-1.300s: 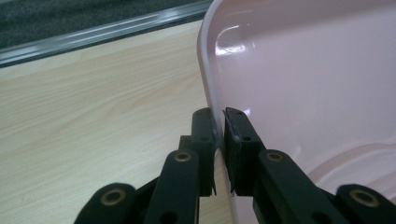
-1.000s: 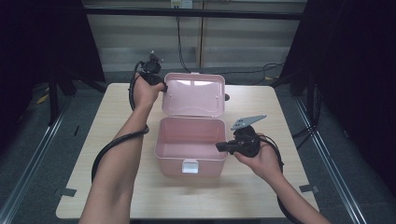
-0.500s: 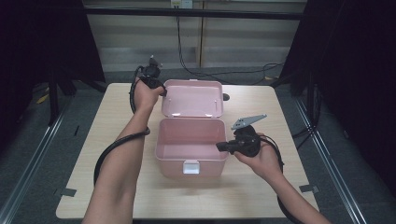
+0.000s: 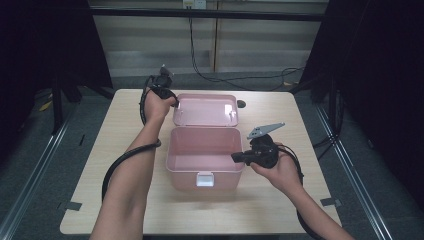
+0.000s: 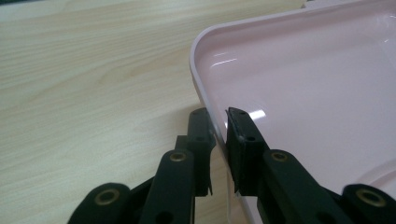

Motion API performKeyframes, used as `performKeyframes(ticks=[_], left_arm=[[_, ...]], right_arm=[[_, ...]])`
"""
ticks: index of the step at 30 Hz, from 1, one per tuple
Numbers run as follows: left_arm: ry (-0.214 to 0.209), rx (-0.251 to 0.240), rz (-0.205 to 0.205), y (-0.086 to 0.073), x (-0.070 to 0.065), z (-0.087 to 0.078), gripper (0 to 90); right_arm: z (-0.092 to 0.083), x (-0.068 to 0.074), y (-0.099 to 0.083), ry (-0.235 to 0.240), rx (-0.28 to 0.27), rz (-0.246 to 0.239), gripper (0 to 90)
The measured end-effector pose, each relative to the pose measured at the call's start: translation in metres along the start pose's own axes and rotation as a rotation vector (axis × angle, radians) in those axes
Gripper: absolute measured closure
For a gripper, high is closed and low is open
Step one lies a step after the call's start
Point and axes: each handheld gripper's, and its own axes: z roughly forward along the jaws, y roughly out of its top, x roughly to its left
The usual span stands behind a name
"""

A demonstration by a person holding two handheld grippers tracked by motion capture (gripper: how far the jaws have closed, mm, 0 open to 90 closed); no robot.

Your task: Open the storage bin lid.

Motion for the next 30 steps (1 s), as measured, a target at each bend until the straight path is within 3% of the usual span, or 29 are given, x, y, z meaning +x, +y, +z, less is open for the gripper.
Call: performKeyframes(ticks=[14, 24, 30], left_arm=[[0.001, -0.003, 0.005, -0.004, 0.000, 0.001, 78.9], [0.003, -0.020, 0.005, -0.007, 0.003, -0.010, 60.6], [0.007, -0.041, 0.010, -0.009, 0.004, -0.019, 44.0]], right_arm=[[0.000, 0.000, 0.001, -0.003, 0.005, 0.005, 90.0], [-0.001, -0.001, 0.003, -0.010, 0.003, 0.004, 85.0], [-0.003, 0.003, 0.007, -0.023, -0.003, -0.007, 76.7]])
